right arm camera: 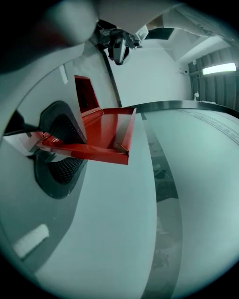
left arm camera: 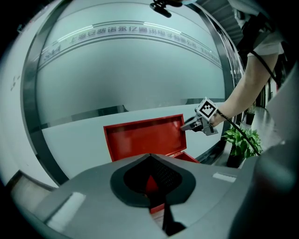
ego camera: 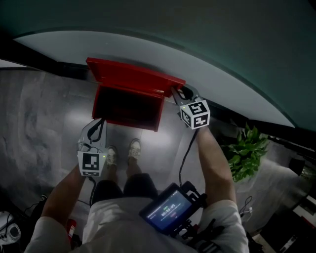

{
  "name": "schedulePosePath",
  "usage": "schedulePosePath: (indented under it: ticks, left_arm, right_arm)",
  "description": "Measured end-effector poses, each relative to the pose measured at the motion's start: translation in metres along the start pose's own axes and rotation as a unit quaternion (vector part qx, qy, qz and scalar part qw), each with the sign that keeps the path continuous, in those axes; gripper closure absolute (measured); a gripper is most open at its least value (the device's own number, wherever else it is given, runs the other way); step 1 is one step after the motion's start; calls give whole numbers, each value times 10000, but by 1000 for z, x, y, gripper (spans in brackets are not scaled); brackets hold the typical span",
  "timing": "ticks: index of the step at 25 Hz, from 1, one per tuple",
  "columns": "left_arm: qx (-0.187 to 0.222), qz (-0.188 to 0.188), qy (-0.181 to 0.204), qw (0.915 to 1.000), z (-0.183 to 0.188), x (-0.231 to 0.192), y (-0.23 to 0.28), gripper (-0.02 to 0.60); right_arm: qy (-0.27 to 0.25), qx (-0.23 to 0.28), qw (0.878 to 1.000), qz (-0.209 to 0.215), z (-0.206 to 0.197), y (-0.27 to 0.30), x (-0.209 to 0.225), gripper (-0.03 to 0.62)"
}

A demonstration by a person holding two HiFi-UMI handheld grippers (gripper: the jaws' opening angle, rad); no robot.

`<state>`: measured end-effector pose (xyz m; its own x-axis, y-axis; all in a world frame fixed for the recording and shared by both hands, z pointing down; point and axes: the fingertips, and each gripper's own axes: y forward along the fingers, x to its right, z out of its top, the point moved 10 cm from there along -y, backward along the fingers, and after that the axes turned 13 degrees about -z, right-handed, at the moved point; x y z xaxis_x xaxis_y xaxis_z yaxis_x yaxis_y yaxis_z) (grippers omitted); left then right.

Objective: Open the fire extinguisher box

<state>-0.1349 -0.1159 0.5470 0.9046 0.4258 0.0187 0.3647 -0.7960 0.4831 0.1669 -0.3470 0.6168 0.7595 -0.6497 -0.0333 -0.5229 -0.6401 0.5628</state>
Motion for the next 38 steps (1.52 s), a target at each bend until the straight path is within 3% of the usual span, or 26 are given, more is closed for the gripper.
schedulePosePath:
  ticks: [14, 32, 38]
  left_arm:
    - [-76, -45, -23, 10000, 0, -11, 17, 580]
    - [-92, -3, -42, 9999, -3, -19, 24, 580]
    - [-145, 49, -337, 9993, -2, -22, 20, 580]
  right_arm:
    - [557, -301, 9968, 481, 4, 34, 28, 480]
    - [966, -568, 9927, 439, 2, 60, 40, 474]
    - [1039, -663, 9914, 441, -1, 65, 42, 471]
